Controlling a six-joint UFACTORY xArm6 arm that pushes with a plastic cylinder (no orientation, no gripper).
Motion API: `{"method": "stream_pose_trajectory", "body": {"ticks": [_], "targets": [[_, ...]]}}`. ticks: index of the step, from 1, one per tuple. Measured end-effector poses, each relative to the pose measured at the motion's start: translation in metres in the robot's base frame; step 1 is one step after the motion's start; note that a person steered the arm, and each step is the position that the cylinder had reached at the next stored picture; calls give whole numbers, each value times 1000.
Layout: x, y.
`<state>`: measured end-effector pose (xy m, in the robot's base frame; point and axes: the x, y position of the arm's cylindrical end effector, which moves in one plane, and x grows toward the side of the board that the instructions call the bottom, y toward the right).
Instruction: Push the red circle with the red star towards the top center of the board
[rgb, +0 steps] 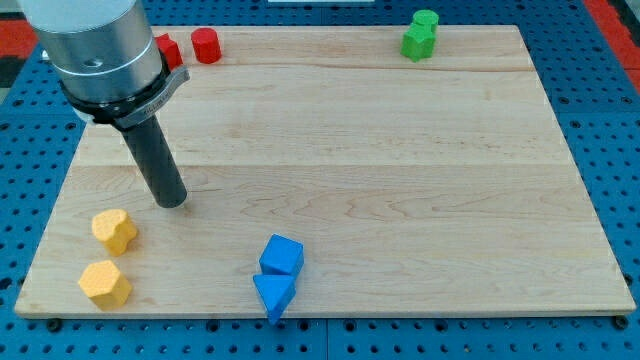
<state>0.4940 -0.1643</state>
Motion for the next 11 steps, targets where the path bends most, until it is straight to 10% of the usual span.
{"method": "stream_pose_trajectory", "body": {"ticks": [4,7,11], "targets": [[-70,52],[-167,-125],[-270,37]]}}
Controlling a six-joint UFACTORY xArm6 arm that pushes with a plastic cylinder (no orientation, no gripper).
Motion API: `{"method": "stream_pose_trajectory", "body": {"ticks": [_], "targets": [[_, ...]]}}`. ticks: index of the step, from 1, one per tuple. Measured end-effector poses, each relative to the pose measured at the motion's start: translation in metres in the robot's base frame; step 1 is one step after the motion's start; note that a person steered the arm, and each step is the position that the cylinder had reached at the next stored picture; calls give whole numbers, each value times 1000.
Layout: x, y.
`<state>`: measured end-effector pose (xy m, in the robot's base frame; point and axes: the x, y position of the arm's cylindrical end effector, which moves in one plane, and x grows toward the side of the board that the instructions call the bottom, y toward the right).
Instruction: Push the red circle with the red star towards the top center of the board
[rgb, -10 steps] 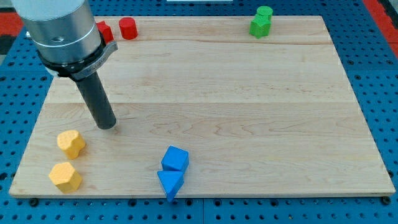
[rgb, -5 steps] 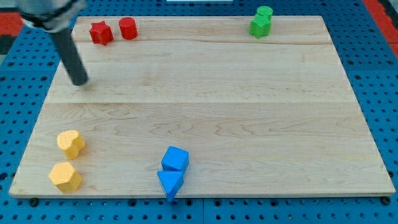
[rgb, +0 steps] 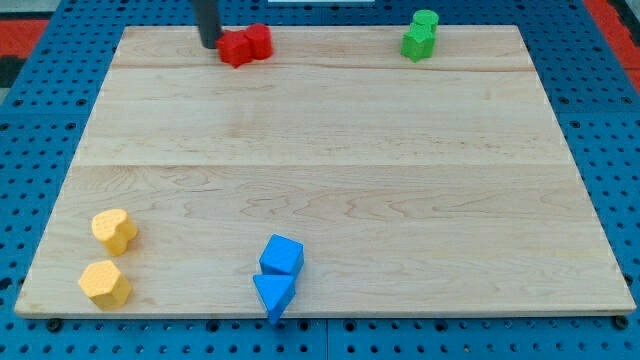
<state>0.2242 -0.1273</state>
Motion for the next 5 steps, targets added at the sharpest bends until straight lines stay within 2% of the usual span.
{"method": "stream_pose_trajectory", "body": {"ticks": [2,4,5], "targets": [[-12,111],[-31,132],[2,131]]}}
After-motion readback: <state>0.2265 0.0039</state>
